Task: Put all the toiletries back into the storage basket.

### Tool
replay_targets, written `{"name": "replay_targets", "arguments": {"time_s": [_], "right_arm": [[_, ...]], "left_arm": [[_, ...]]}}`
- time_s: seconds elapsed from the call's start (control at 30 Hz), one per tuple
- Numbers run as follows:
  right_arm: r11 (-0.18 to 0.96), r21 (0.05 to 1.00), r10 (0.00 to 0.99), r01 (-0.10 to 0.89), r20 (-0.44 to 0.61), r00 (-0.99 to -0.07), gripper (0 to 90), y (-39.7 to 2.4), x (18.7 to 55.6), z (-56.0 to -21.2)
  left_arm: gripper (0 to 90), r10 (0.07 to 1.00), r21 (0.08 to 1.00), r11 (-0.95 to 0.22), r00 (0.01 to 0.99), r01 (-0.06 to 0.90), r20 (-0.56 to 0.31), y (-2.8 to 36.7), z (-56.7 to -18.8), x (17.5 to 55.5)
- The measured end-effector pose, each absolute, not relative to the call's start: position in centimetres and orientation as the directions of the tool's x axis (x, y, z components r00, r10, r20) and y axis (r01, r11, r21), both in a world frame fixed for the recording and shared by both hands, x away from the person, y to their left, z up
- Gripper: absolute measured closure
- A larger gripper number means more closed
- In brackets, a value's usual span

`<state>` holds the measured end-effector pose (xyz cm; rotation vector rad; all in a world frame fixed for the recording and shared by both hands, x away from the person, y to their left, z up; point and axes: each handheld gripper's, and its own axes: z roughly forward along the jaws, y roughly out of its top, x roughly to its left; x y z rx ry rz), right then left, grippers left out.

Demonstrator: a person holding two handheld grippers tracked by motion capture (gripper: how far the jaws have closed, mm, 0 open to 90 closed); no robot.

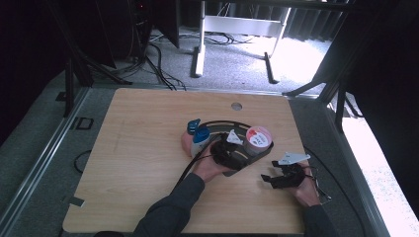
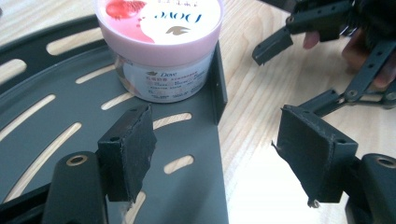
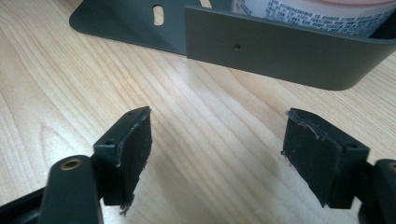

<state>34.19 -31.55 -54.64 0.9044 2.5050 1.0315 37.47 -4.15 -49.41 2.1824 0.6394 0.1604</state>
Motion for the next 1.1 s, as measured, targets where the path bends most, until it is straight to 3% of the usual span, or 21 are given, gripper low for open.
{"name": "replay_targets", "arguments": {"time_s": [0.13,0.23,0.47,1.0,1.1], "right_arm": [[0.538,0.72,0.657,0.439,-0.032,-0.753,24.6,-31.4,33.5,-54.7],[0.527,0.727,0.663,0.441,-0.026,-0.748,24.7,-31.4,33.3,-54.8],[0.504,0.741,0.668,0.444,-0.008,-0.744,24.6,-31.4,33.1,-55.2],[0.511,0.733,0.666,0.449,-0.008,-0.746,24.2,-31.5,32.9,-55.9],[0.52,0.728,0.657,0.447,-0.006,-0.754,20.8,-31.4,32.9,-55.9]], "left_arm": [[28.5,0.485,0.761,-0.536,0.871,0.365,-0.077,-3.6,-48.7,36.7],[34.8,0.467,0.763,-0.542,0.881,0.354,-0.077,-3.2,-48.2,36.4],[40.3,0.462,0.768,-0.537,0.884,0.349,-0.078,-2.4,-47.0,35.9],[44.7,0.432,0.765,-0.537,0.895,0.354,-0.112,-2.0,-46.3,35.1],[45.6,0.426,0.773,-0.531,0.898,0.347,-0.111,-1.9,-46.0,35.0]]}}
